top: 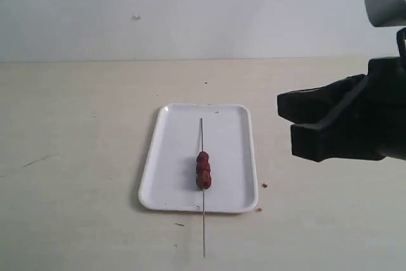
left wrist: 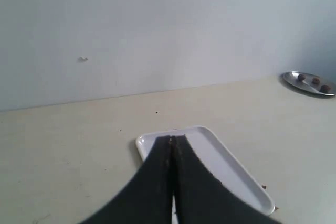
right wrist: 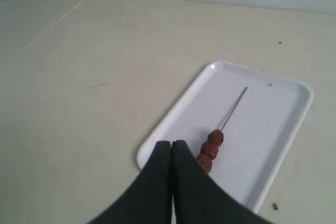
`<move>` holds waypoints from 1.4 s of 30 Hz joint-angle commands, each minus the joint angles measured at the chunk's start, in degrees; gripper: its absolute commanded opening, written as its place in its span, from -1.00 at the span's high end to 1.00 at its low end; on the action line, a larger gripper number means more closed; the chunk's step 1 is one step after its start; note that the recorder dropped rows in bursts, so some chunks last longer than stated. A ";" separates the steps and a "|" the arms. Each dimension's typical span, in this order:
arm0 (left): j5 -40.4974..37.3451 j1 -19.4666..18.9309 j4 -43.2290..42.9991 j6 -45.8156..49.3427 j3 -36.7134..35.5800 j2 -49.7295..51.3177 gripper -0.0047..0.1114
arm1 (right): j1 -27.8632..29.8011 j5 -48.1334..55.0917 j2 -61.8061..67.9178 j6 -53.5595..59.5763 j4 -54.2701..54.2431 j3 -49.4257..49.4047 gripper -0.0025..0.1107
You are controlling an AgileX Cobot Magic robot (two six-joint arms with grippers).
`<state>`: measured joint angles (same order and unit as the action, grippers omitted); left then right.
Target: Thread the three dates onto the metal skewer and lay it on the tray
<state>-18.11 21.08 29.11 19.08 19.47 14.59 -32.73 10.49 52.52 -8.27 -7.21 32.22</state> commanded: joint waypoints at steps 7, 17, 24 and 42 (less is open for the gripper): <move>-0.14 -0.09 -0.18 -0.02 -0.27 -0.19 0.92 | 8.50 -2.17 -6.85 0.09 1.69 -4.32 0.96; -0.14 -0.09 -0.18 0.13 -0.27 -0.19 0.92 | 32.39 -2.43 -46.62 9.71 2.33 -20.65 0.96; -0.14 -0.09 -0.18 0.13 -0.27 -0.19 0.92 | 32.39 -1.61 -51.18 9.72 3.10 -22.15 0.96; -0.14 -0.09 -0.18 0.13 -0.27 -0.19 0.92 | 32.53 4.93 -52.52 9.08 9.16 -32.22 0.96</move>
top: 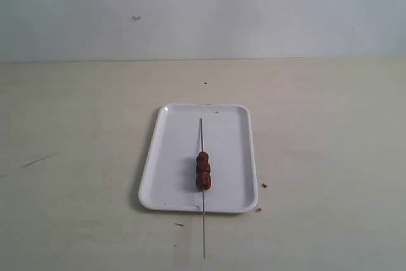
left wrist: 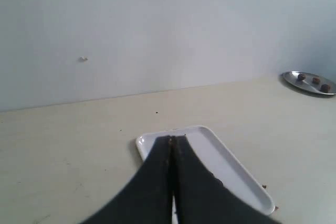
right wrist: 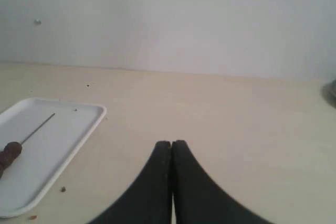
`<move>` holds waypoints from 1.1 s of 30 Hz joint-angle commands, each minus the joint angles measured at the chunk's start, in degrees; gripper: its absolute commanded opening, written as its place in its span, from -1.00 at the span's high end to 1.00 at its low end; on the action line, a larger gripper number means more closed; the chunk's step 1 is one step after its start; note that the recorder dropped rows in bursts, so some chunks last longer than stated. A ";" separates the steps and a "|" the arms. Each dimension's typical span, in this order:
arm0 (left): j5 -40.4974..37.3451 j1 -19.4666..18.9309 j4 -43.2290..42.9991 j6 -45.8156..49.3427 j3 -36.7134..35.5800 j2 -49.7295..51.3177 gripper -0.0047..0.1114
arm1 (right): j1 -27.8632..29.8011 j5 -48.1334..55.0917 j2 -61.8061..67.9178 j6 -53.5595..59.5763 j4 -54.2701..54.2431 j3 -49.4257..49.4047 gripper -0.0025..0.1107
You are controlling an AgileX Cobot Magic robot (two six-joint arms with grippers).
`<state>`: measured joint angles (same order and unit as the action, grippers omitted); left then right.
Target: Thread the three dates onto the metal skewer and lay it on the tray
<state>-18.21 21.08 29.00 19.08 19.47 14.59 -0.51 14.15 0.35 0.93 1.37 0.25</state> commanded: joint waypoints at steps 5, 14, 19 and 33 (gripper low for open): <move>-0.03 -0.09 -0.06 0.13 -0.27 -0.19 0.92 | 0.30 1.27 -0.35 -0.12 0.58 -0.25 0.96; -0.03 -0.09 -0.06 0.13 -0.27 -0.19 0.92 | 0.30 1.27 -0.35 -0.12 0.43 -0.25 0.96; -0.03 -0.09 -0.06 0.13 -0.27 -0.19 0.92 | 0.30 1.27 -0.35 -0.12 0.43 -0.25 0.96; 0.63 -12.57 -5.71 0.34 -0.27 -5.22 0.92 | 0.30 1.27 -0.35 -0.12 0.43 -0.25 0.96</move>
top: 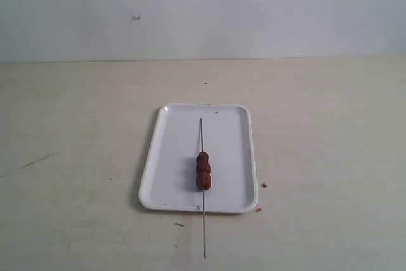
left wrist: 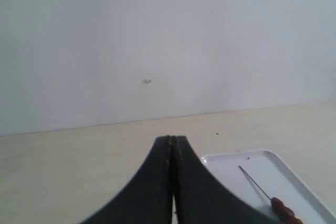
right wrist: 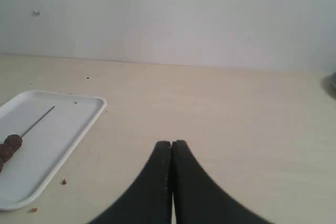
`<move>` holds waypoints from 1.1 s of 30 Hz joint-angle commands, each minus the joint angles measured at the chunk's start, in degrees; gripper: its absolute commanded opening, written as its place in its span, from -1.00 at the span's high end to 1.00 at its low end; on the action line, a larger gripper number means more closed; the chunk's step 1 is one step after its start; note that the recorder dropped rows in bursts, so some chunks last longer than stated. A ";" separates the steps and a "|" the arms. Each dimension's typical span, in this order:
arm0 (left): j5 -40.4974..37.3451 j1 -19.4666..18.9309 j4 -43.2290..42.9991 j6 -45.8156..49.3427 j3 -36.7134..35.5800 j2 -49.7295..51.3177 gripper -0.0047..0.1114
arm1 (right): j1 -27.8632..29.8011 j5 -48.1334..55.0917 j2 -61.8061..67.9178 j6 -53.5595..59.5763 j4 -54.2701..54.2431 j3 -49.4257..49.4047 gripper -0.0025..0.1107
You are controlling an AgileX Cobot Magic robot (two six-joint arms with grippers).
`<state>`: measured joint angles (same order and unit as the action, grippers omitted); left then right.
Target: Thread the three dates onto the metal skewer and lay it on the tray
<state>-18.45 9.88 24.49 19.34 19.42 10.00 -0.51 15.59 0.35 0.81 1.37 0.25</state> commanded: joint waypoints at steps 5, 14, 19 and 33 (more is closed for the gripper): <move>1.28 -1.36 -0.13 -0.14 -0.22 -0.63 0.92 | 0.30 -0.17 -0.35 -0.01 0.43 -0.25 0.96; 7.96 -1.36 -29.42 -33.64 -7.12 -2.02 0.92 | 0.30 -0.17 -0.35 -0.01 0.43 -0.25 0.96; 9.08 -1.36 -44.09 -42.73 -12.01 -2.91 0.92 | 0.30 -0.17 -0.35 -0.01 0.43 -0.25 0.96; 1.66 -1.36 -38.65 -41.92 -19.42 -9.40 0.92 | 0.30 -0.17 -0.35 -0.01 0.43 -0.25 0.96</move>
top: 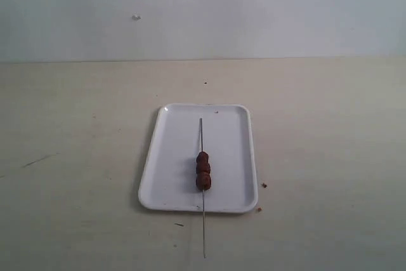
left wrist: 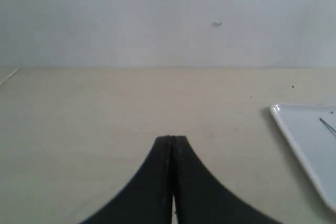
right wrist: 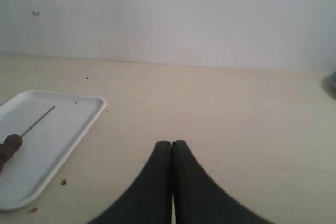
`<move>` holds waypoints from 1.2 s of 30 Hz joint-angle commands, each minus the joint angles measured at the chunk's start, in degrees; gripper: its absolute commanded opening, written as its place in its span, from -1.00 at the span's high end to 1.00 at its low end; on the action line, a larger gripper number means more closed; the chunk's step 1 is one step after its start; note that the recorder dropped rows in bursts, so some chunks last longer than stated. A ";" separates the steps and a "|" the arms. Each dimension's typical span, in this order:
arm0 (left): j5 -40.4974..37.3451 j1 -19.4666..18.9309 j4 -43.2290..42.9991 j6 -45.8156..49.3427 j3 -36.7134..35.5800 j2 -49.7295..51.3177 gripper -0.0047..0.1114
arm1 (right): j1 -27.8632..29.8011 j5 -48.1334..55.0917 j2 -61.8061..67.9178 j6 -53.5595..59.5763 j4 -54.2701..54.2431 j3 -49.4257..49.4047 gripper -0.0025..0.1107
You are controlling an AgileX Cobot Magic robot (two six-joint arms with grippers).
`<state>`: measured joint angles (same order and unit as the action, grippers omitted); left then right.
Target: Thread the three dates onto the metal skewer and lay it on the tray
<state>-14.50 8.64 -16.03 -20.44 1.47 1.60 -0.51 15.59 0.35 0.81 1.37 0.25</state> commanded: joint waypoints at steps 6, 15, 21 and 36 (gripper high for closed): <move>-3.47 -0.12 6.77 -2.51 -1.47 -1.60 0.92 | 0.30 -0.17 -0.35 -0.01 0.43 -0.25 0.96; -6.27 -0.12 6.23 -2.51 -1.47 -1.60 0.92 | 0.30 -0.17 -0.35 -0.01 0.43 -0.25 0.96; -6.55 -0.12 6.23 -2.38 -1.47 -1.60 0.92 | 0.30 -0.17 -0.35 -0.01 0.43 -0.25 0.96; -6.55 -0.12 6.23 -2.26 -1.47 -1.60 0.92 | 0.30 -0.17 -0.35 -0.01 0.43 -0.25 0.96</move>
<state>-21.01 8.64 -10.02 -22.59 0.03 0.35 -0.51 15.59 0.35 0.81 1.37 0.25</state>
